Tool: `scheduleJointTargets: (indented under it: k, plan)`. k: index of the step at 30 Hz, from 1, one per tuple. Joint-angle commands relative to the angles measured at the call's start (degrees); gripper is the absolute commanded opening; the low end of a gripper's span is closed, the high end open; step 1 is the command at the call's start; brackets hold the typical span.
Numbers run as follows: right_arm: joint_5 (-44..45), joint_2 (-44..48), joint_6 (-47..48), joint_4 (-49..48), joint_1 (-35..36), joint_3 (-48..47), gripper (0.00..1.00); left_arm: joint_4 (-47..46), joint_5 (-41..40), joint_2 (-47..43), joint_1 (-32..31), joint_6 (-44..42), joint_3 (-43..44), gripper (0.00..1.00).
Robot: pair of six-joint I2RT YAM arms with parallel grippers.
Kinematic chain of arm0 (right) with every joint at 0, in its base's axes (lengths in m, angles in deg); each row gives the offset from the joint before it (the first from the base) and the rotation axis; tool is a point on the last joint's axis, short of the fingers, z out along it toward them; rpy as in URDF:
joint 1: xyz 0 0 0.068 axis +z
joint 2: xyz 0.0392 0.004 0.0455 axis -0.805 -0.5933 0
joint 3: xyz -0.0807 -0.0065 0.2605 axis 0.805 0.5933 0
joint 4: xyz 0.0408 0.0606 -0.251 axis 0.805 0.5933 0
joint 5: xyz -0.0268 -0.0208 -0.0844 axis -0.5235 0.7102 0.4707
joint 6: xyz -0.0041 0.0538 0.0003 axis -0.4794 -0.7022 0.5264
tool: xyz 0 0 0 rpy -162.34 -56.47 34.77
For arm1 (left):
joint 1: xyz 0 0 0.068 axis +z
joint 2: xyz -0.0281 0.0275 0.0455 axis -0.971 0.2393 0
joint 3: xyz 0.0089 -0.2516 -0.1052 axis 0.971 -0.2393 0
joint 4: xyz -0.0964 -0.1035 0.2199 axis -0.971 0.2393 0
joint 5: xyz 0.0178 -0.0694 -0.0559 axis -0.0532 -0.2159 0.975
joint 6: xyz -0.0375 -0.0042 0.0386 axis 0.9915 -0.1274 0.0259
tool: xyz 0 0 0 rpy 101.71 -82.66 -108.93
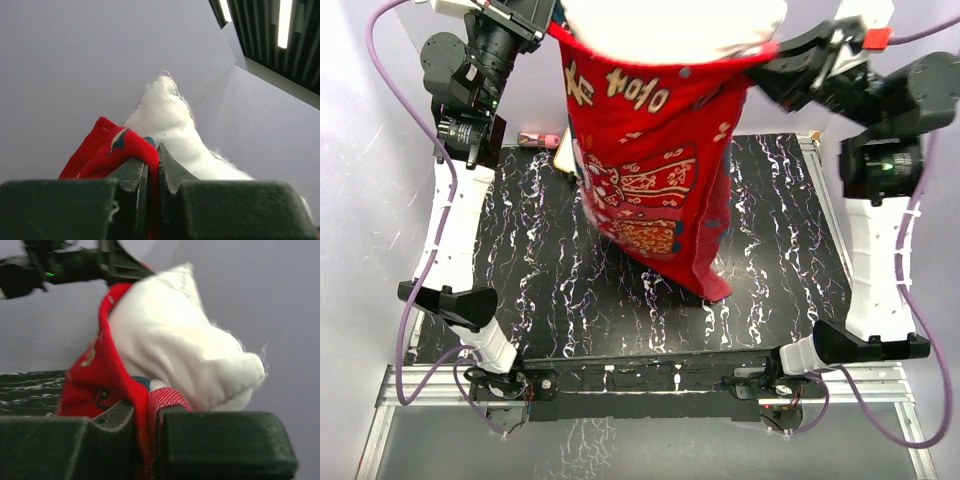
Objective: Put the pillow into the pillowcase
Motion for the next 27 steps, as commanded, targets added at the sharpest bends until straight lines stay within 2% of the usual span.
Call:
scheduleJointTargets:
  k: [1,2,3,5,6,7,9,11,12,14,16,17,18,19,20,21,23,27]
  plan:
    - [16.7,-5.0,0.4,-0.3,-22.3,-7.2,0.08,-13.4,7.9,-1.7,-2.9,5.7,4.8,0.0]
    - [14.8,-7.7,-7.5,-5.1,-28.3,-8.4,0.08,-13.8,9.3,-1.1,-5.6,5.4,5.6,0.0]
    - [13.1,-10.2,-11.0,-6.6,-31.1,-11.1,0.08,-14.5,10.3,-0.8,-7.6,5.3,5.8,0.0]
    - [9.2,-11.9,-13.4,-8.4,-31.3,-15.2,0.08,-14.4,11.6,-0.2,-10.2,5.5,6.3,0.0]
    - [5.2,-11.2,-16.7,-14.1,-29.8,-13.7,0.08,-14.1,11.7,0.0,-10.6,5.4,6.4,0.0]
    - [2.4,-9.7,-18.8,-18.9,-26.7,-11.7,0.08,-13.4,11.1,0.2,-10.6,4.8,6.4,0.0]
    - [-0.4,-6.3,-9.9,-13.5,-15.3,-10.1,0.08,-11.1,7.8,0.1,-10.7,1.9,5.9,0.0]
    - [-1.3,-1.9,-5.4,-12.4,-3.8,-6.2,0.08,-9.5,1.9,-0.3,-10.4,-1.9,5.0,0.0]
    - [-0.8,-0.1,-4.9,-13.4,0.0,-4.9,0.08,-9.3,-0.9,-0.4,-9.7,-3.0,4.7,0.0]
    - [3.6,-0.6,-1.1,-8.1,1.2,-9.3,0.08,-10.5,-3.3,-0.3,-7.3,-1.0,4.4,0.0]
    - [13.0,-3.7,11.5,3.8,0.3,-16.4,0.08,-12.2,-2.4,0.5,-6.4,0.7,5.7,0.0]
    - [17.5,-4.6,13.8,4.0,-1.7,-16.4,0.08,-12.4,-1.0,1.5,-6.4,1.8,7.3,0.0]
    - [18.6,-5.4,12.1,1.0,-9.1,-15.7,0.08,-12.6,1.1,2.6,-6.4,3.2,9.1,0.0]
    - [17.0,-6.5,5.8,-4.1,-13.5,-14.7,0.08,-13.0,4.4,3.8,-6.4,5.1,10.6,0.0]
    - [15.2,-7.9,-1.3,-9.4,-21.3,-14.5,0.08,-13.5,6.9,4.6,-6.7,6.7,11.5,0.0]
    - [13.4,-9.4,-5.7,-12.5,-24.7,-15.9,0.08,-13.6,8.9,4.9,-7.2,7.7,11.9,0.0]
    - [13.2,-11.9,-9.0,-15.3,-27.3,-19.6,0.08,-12.6,11.2,4.2,-8.6,7.3,11.0,0.0]
    - [14.1,-12.7,-12.3,-21.5,-27.9,-22.3,0.08,-13.5,13.5,-0.5,-9.7,6.7,5.0,0.0]
